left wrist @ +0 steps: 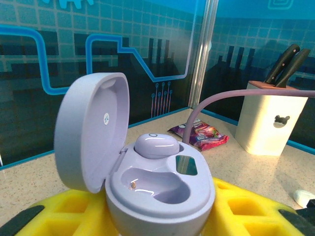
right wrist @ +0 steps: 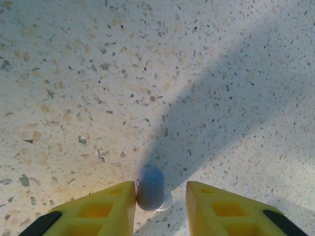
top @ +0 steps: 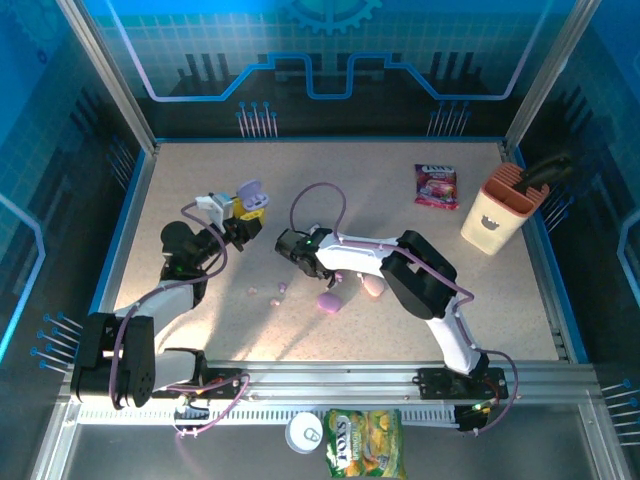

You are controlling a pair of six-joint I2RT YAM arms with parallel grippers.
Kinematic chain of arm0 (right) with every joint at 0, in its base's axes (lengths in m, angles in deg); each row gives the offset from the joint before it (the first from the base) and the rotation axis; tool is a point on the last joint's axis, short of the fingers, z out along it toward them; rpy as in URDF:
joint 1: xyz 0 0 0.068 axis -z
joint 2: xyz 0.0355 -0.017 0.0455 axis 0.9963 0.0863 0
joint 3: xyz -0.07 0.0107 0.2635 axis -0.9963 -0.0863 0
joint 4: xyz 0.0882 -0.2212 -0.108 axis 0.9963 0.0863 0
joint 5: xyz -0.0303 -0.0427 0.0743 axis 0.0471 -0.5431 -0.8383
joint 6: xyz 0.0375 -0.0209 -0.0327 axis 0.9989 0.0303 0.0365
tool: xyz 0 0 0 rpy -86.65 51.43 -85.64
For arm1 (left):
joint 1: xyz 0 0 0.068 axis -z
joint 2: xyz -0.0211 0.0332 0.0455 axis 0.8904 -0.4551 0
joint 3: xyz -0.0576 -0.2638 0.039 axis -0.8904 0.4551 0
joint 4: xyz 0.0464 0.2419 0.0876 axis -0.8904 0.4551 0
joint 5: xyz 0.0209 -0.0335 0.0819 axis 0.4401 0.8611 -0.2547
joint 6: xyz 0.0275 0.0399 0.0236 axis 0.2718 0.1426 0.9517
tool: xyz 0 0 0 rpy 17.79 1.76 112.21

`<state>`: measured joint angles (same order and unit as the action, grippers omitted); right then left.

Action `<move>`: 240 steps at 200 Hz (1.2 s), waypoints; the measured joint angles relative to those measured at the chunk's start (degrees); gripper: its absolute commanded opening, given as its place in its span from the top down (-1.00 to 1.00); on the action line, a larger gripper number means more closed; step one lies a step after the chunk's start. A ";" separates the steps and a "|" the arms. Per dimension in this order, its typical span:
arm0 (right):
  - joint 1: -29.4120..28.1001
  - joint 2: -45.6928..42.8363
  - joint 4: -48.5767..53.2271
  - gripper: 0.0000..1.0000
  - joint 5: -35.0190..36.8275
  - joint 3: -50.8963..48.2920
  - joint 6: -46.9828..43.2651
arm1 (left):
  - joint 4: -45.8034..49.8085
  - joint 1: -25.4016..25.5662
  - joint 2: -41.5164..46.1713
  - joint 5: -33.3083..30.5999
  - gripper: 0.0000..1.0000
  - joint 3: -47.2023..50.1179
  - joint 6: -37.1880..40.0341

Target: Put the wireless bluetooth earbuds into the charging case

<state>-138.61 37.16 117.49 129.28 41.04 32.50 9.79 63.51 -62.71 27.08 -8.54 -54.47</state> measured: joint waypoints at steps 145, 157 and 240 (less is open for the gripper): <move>0.76 0.00 -0.59 0.65 -1.92 -0.33 -0.42 | -1.73 0.00 -2.78 0.02 0.20 0.00 -0.48; 1.14 -1.77 -1.05 0.64 -3.34 -1.86 -0.42 | -2.97 0.00 -3.65 0.02 0.21 0.00 -0.85; 6.25 -25.75 -8.63 0.60 -20.35 -10.25 0.11 | -12.37 6.73 -13.38 -1.97 0.24 -0.39 -2.16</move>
<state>-132.36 11.41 108.86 108.93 30.79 32.61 -2.58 70.24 -76.08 25.11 -8.94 -56.64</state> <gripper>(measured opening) 0.198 0.383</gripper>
